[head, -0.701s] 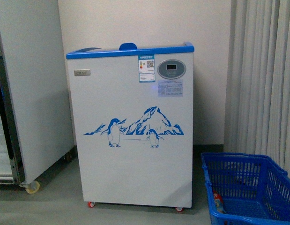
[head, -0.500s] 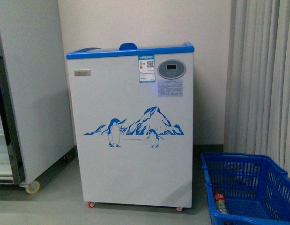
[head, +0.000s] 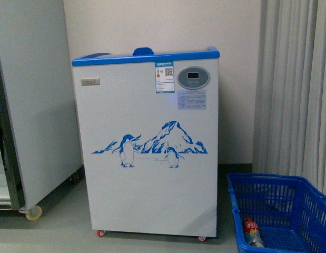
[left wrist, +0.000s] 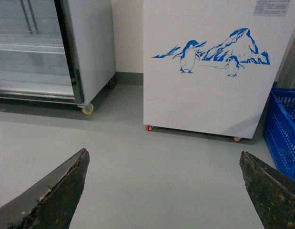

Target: Put drink in fridge

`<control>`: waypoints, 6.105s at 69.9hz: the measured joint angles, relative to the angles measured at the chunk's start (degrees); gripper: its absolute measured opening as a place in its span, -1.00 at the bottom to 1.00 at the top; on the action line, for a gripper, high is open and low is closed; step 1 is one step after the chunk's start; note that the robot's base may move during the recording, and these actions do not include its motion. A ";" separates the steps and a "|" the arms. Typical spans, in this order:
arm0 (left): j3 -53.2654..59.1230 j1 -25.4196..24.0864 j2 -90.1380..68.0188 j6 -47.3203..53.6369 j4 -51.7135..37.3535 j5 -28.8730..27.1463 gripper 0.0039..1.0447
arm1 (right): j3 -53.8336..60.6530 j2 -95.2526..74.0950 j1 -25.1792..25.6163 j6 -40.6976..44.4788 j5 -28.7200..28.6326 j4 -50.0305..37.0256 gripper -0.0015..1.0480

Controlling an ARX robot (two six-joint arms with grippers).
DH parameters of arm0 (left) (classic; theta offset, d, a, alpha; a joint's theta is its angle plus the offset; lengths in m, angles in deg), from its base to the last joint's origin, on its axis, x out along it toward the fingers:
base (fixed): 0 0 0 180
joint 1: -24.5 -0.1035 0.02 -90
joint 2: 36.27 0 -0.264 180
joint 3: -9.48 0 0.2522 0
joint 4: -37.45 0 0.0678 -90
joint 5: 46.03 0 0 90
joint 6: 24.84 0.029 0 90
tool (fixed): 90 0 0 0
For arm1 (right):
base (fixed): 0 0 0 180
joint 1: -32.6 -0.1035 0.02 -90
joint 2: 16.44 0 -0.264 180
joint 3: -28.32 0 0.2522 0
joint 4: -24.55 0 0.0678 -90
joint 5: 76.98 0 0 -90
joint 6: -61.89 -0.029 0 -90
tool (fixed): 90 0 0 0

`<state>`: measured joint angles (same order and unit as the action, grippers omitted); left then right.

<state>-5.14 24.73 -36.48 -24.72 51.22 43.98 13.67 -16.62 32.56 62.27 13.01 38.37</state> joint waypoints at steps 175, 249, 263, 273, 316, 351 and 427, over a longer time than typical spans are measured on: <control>0.00 0.00 -0.07 0.00 0.00 0.00 0.85 | -49.27 -147.58 15.50 -10.93 6.84 -35.04 0.85; 0.00 0.00 -0.07 0.00 0.00 -0.02 0.85 | -82.44 -168.06 12.33 -16.06 9.09 -13.25 0.01; 0.00 0.00 -0.07 0.00 0.00 -0.02 0.85 | -69.90 -157.00 12.35 -15.82 9.70 -15.54 -0.25; 0.00 0.02 -0.07 0.00 0.00 -0.02 0.85 | -61.09 -144.30 12.24 -14.60 11.04 -17.73 -0.27; 0.02 0.02 -0.07 0.00 0.00 -0.02 0.85 | -38.91 -59.87 10.69 -8.90 4.52 3.72 -0.27; 0.00 0.00 -0.09 0.00 0.00 -0.02 0.85 | -37.75 -25.46 -4.55 -9.29 15.43 13.38 -0.27; 0.00 0.00 -0.07 0.00 0.00 0.02 0.85 | -33.55 -23.85 -12.24 -7.19 23.98 7.54 -0.28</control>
<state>-5.14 24.73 -36.54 -24.72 51.22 44.00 -19.88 -40.47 20.32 55.08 36.99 45.91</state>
